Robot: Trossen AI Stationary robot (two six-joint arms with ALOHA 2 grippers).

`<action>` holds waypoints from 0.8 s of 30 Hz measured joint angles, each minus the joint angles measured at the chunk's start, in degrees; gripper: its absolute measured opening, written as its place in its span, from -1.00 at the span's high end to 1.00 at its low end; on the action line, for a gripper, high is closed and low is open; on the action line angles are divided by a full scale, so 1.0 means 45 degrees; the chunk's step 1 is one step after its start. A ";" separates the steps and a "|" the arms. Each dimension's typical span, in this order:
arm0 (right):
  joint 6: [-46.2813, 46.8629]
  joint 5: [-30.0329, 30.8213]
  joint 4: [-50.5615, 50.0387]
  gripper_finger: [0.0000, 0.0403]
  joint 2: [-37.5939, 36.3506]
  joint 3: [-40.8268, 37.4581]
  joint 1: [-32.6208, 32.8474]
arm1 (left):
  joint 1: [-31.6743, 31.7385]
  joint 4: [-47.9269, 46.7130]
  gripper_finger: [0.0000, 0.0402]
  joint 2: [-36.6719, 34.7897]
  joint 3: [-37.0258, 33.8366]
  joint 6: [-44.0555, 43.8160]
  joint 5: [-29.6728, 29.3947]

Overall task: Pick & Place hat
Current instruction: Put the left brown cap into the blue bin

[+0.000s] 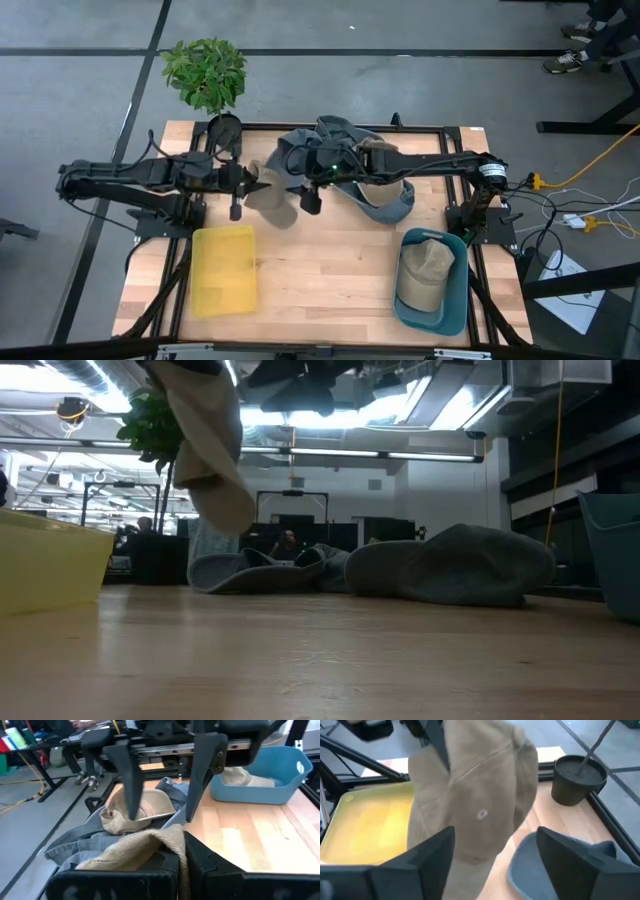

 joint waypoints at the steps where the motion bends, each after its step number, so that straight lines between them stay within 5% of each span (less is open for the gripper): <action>1: -0.0001 0.0001 0.0089 -0.46 0.0000 0.0000 0.0000 | -0.0043 0.0001 0.98 0.0015 0.0000 0.0187 0.0009; 7: -0.0005 -0.0010 0.0421 -0.62 0.0000 0.0000 0.0000 | -0.0273 0.0203 0.98 0.0141 0.0000 0.2121 0.0728; 16: -0.0005 -0.1791 0.0431 -0.64 0.0000 0.0000 0.0000 | -0.0608 0.0696 0.98 0.0154 0.0000 0.6842 0.1097; 24: 0.0150 -0.1894 0.0604 -0.64 0.0000 0.0000 0.0000 | -0.0813 0.1474 0.98 0.0159 0.0000 0.9112 0.2283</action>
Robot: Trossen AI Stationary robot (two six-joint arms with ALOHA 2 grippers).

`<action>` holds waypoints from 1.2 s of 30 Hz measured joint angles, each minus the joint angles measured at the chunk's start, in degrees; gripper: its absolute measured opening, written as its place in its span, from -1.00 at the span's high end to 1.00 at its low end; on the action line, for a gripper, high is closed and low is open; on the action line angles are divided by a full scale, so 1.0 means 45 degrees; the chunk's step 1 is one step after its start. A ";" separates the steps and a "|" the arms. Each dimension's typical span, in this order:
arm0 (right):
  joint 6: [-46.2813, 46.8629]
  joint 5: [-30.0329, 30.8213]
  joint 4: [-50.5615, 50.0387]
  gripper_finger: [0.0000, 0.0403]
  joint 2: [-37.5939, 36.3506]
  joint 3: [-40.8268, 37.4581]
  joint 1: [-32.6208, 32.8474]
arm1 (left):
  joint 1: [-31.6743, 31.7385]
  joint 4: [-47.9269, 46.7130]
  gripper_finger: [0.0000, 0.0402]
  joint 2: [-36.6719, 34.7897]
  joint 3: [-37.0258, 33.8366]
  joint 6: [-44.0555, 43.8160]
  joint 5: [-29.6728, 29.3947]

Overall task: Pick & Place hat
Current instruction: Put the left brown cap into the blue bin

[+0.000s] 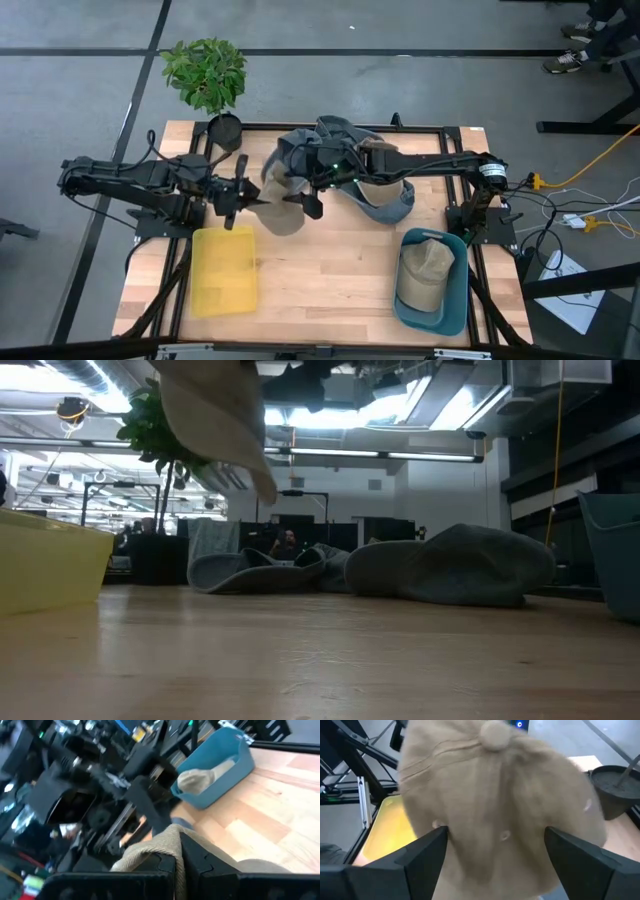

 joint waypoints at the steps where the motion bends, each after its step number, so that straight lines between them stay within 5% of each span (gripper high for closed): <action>1: 0.0039 0.0000 0.0081 -0.64 0.0000 0.0000 0.0000 | -0.0016 0.0079 0.98 0.0005 0.0000 0.0104 0.0083; 12: -0.0243 -0.0905 0.0472 -0.49 0.0000 0.0000 0.0000 | 0.0009 0.0614 0.98 0.0127 0.0000 0.0622 -0.0038; 23: -0.0170 -0.1105 0.0468 0.27 0.0000 0.0000 -0.0010 | 0.0004 0.0528 0.97 0.0563 0.0000 0.0184 -0.1925; 36: 0.0199 -0.1107 0.0185 0.96 0.0000 0.0000 -0.0003 | 0.0004 0.0516 0.97 0.0563 0.0000 0.0117 -0.2114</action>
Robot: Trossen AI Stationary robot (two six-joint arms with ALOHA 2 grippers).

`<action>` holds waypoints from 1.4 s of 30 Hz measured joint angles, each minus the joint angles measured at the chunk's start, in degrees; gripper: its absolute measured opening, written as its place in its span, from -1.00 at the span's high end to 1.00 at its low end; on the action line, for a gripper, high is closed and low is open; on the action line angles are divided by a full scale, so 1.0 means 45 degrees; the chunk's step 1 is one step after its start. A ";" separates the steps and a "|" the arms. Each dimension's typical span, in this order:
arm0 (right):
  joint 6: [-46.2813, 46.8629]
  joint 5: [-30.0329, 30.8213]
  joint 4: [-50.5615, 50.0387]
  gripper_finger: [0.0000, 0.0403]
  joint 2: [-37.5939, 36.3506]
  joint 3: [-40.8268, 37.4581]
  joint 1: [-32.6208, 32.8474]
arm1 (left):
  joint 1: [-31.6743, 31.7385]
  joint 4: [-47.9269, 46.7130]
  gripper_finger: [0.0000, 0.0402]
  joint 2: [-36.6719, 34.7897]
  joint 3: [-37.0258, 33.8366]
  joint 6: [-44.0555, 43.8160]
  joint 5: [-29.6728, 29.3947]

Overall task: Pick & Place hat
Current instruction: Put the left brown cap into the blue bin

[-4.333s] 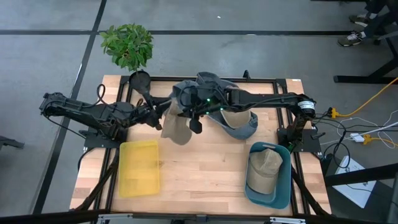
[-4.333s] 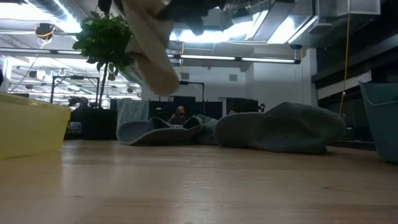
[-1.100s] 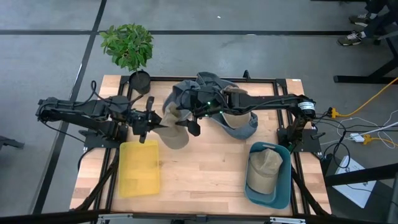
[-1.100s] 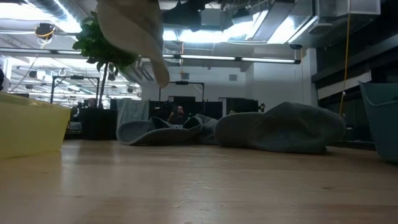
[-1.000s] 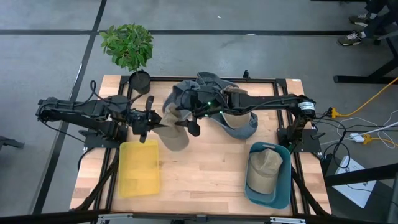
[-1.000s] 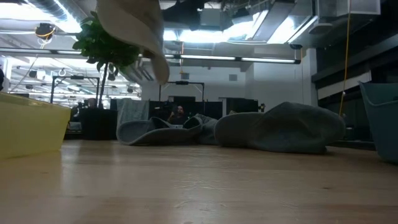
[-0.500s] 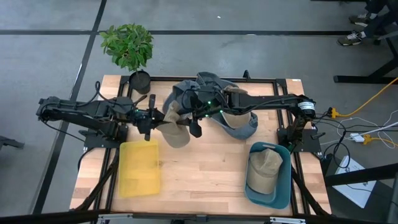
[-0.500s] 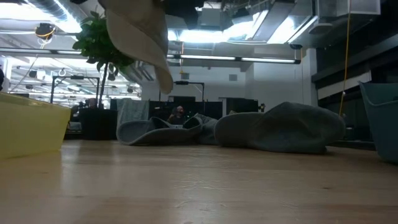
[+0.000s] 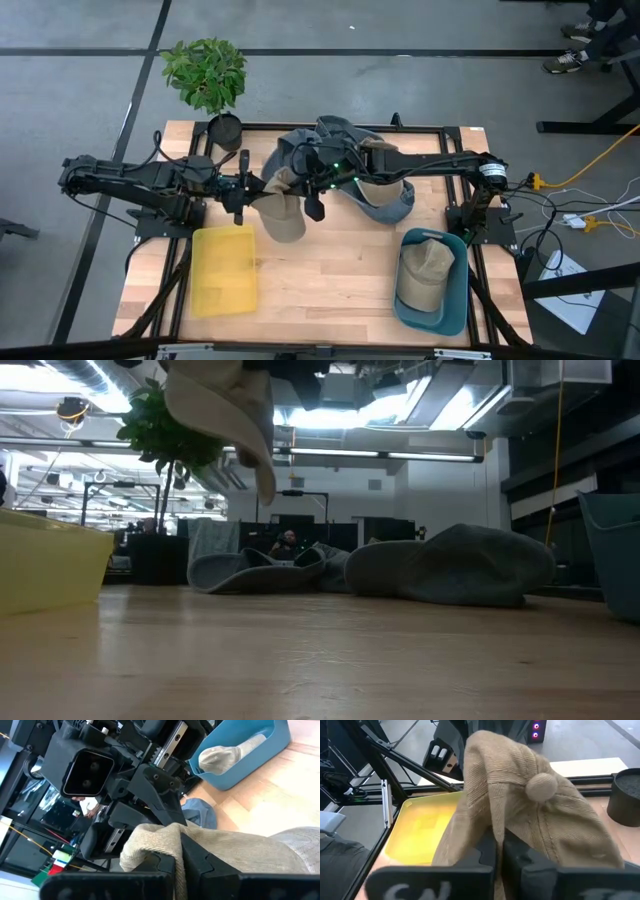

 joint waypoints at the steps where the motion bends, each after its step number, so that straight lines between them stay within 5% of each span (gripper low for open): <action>1: 0.0100 0.0000 -0.0029 0.95 0.0000 0.0000 -0.0002 | 0.0000 -0.0003 0.97 0.0000 0.0000 0.0000 0.0000; 10: 0.1894 0.0010 -0.0670 0.97 0.0000 0.0000 -0.0007 | 0.0000 -0.0037 0.87 0.0005 -0.0005 -0.0948 -0.1266; 18: 0.2668 0.0010 -0.2870 0.96 0.0000 0.0998 0.0035 | -0.0027 -0.0214 0.51 -0.0077 -0.0005 -0.1726 -0.1236; 26: 0.3253 0.1198 -0.7477 0.96 0.0007 0.3700 0.0673 | -0.0449 -0.1470 0.20 -0.0468 -0.0005 -0.1874 -0.1780; 36: 0.6038 0.4142 -1.2892 0.96 -0.0005 0.6705 0.1984 | -0.0491 -0.1460 0.21 -0.0559 -0.0005 -0.1855 -0.2807; 42: 0.9111 0.3381 -1.5419 0.96 -0.0005 0.7387 0.2679 | -0.0491 -0.1460 0.20 -0.0559 -0.0005 -0.1771 -0.2812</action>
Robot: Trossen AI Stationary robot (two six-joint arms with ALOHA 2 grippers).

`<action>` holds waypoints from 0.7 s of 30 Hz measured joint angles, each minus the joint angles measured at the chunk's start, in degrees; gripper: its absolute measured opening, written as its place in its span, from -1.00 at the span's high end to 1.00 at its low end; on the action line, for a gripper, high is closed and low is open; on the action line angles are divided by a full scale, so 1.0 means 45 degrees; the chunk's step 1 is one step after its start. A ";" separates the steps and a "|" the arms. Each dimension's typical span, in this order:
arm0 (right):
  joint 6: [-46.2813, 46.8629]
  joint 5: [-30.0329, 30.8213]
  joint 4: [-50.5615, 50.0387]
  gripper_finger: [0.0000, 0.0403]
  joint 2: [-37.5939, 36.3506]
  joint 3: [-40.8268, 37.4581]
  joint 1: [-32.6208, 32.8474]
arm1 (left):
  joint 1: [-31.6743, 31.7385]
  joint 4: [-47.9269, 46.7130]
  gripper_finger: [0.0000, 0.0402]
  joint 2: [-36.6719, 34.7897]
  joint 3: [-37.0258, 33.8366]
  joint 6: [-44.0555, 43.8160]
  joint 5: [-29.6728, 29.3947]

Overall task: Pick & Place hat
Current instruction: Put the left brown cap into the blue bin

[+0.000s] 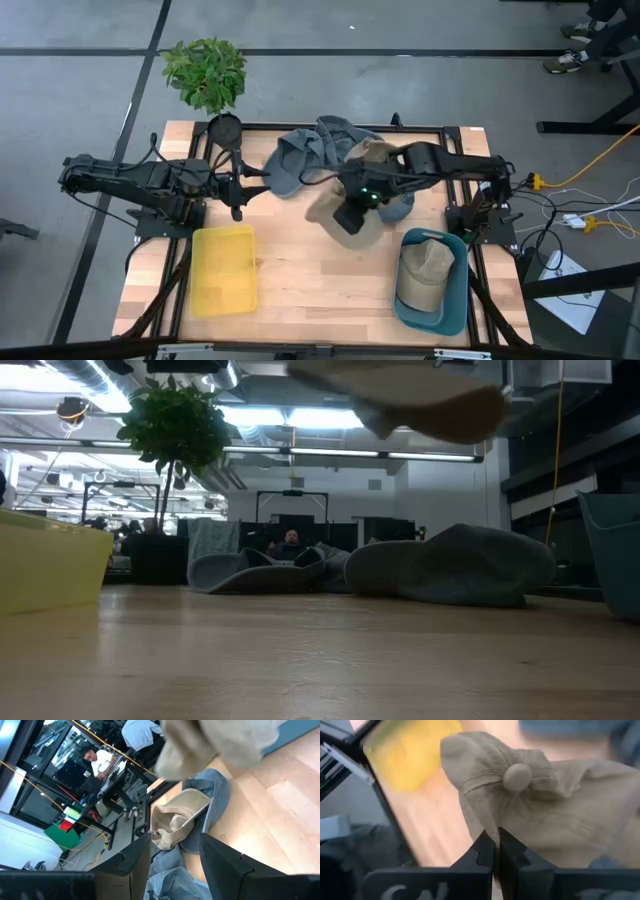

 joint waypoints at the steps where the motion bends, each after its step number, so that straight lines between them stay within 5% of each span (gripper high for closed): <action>1: 0.0426 -0.0286 -0.0376 0.96 0.0005 0.0131 0.0119 | 0.0000 0.0006 0.20 0.0000 0.0000 0.0014 0.0000; 8: 0.2394 -0.1485 -0.1724 0.96 0.0000 0.0593 0.1106 | 0.0000 0.0253 0.23 0.0005 0.0000 -0.0053 0.0007; 21: 0.5602 -0.1152 -0.1740 0.96 0.0000 0.0554 0.3347 | -0.0010 0.0622 0.25 0.0010 0.0000 -0.0240 0.0040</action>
